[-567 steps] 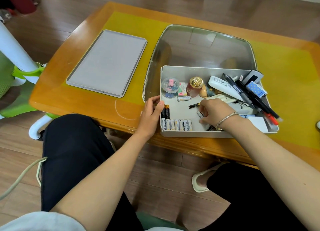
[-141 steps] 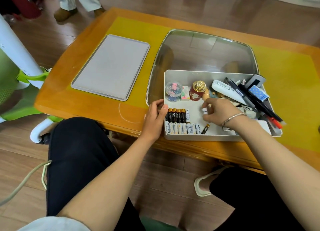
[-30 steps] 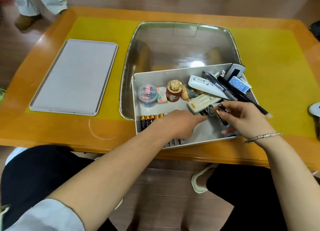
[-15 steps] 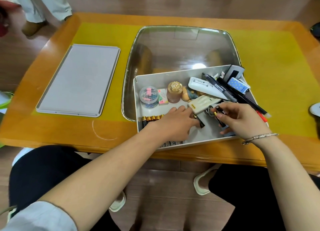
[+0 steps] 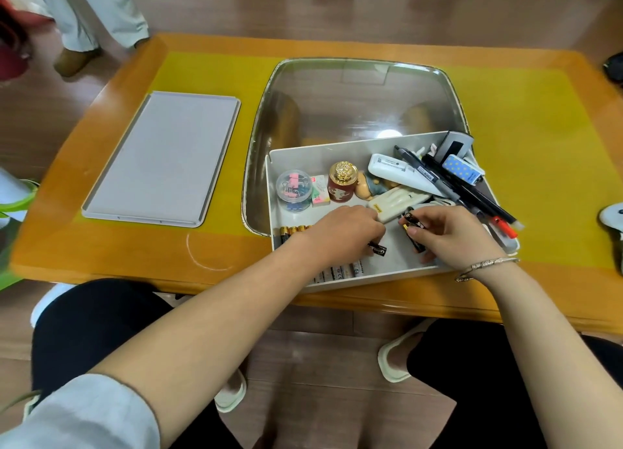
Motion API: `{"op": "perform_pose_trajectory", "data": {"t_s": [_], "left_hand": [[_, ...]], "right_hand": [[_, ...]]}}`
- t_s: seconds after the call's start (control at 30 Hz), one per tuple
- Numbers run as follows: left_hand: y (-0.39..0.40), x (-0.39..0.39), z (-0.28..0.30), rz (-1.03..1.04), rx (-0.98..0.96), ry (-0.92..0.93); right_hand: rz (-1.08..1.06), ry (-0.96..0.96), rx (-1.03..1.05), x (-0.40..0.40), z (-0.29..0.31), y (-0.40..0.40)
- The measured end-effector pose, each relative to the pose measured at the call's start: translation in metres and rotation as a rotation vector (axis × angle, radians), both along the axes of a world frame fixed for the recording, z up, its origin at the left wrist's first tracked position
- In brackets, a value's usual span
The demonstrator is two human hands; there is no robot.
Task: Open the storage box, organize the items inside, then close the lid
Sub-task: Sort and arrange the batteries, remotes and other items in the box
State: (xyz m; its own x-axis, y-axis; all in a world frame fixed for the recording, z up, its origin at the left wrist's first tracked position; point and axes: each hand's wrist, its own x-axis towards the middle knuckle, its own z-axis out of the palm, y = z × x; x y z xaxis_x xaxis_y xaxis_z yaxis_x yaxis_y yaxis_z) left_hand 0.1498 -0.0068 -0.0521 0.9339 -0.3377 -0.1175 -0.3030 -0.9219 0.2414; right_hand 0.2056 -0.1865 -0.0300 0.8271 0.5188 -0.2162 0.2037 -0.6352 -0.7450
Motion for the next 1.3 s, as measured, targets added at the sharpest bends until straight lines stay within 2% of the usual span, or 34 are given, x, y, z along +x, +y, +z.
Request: {"op": "perform_pose_trajectory", "data": {"t_s": [0.1, 0.2, 0.3, 0.4, 0.47, 0.6, 0.8, 0.93, 1.17, 1.3], "left_hand": [[0.012, -0.015, 0.014, 0.116, -0.156, 0.0], [0.03, -0.033, 0.028, 0.271, -0.236, -0.011], [0.053, -0.046, 0.036, 0.43, -0.266, -0.037], [0.069, -0.052, 0.036, 0.487, -0.225, -0.075], [0.074, -0.052, 0.036, 0.432, -0.148, -0.105], [0.07, -0.043, 0.035, 0.194, 0.06, -0.109], [0.057, -0.023, 0.028, -0.014, 0.195, -0.08], [0.055, -0.02, 0.02, -0.068, 0.257, -0.045], [0.06, -0.021, 0.015, -0.034, 0.202, 0.058], [0.059, -0.022, 0.015, -0.029, 0.191, 0.038]], "right_hand": [[0.023, 0.002, -0.004, -0.001, -0.003, 0.007], [0.098, 0.095, -0.019, -0.002, -0.006, 0.017], [0.099, 0.152, -0.019, -0.003, -0.011, 0.033], [0.083, 0.123, -0.022, -0.005, -0.015, 0.052], [0.102, 0.084, -0.059, -0.007, -0.017, 0.064], [0.103, 0.102, -0.089, -0.01, -0.021, 0.079], [0.077, 0.147, -0.065, -0.01, -0.023, 0.082], [0.047, 0.17, -0.04, -0.01, -0.024, 0.081], [0.049, 0.182, -0.057, -0.01, -0.024, 0.08], [0.039, 0.169, -0.053, -0.01, -0.025, 0.079]]}}
